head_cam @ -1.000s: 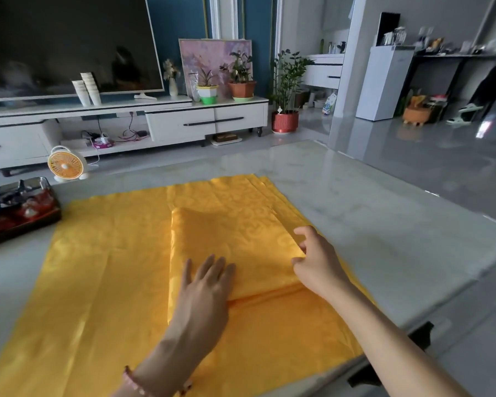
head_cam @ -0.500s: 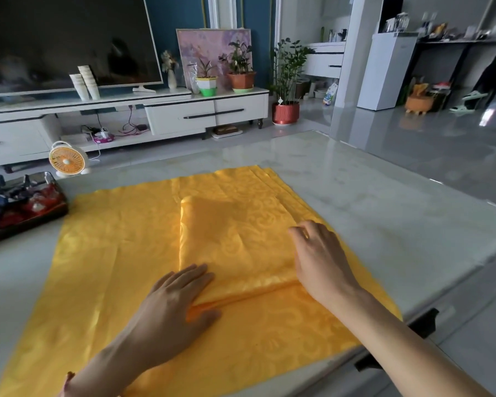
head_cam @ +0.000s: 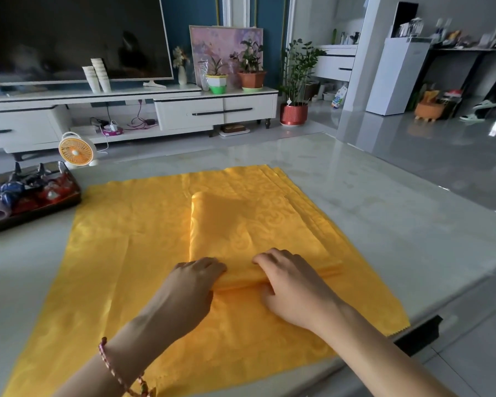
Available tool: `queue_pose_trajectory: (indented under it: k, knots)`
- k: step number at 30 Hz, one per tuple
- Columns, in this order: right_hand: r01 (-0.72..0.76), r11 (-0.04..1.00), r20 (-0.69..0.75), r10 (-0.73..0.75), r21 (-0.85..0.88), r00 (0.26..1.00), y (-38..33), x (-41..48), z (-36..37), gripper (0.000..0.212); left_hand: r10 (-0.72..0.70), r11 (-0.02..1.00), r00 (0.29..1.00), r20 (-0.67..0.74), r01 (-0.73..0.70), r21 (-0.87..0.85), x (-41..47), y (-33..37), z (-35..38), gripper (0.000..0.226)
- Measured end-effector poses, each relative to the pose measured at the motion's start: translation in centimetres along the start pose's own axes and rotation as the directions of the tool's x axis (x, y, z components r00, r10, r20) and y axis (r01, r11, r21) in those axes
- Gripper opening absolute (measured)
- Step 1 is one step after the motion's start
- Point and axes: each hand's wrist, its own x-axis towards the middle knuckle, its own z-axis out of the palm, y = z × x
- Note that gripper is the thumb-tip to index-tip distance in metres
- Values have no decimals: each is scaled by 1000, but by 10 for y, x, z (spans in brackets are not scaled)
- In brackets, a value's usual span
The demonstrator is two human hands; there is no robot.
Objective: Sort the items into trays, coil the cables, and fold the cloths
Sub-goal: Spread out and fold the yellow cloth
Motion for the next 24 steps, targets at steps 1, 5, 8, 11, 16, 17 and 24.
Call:
queue_pose_trajectory:
  k: [1,5,8,11,16,17,24]
  knots:
    - [-2,1000,-16,2,-24,1000,1,0,-1,41,-14,999,1000,-23,13,-38,0,-2,-1,39]
    - [-49,990,-41,44,-134,998,7,0,-9,37,-20,984,998,-51,11,-177,-14,-11,-12,27]
    - [-117,988,12,119,-105,993,14,0,-22,29,2,950,1000,-10,-5,-314,-29,-17,-25,17]
    - [-165,979,196,140,121,971,21,3,-38,27,-7,901,1000,4,8,-433,-42,-23,-36,21]
    - [-355,860,615,64,365,786,26,2,-58,15,-18,926,996,87,49,-375,-54,-31,-34,26]
    - [-375,851,628,70,367,775,26,3,-59,10,-47,910,995,84,77,-408,-52,-33,-33,15]
    - [-440,876,140,420,195,897,50,21,-52,22,-319,630,922,221,381,-677,-26,-39,-26,60]
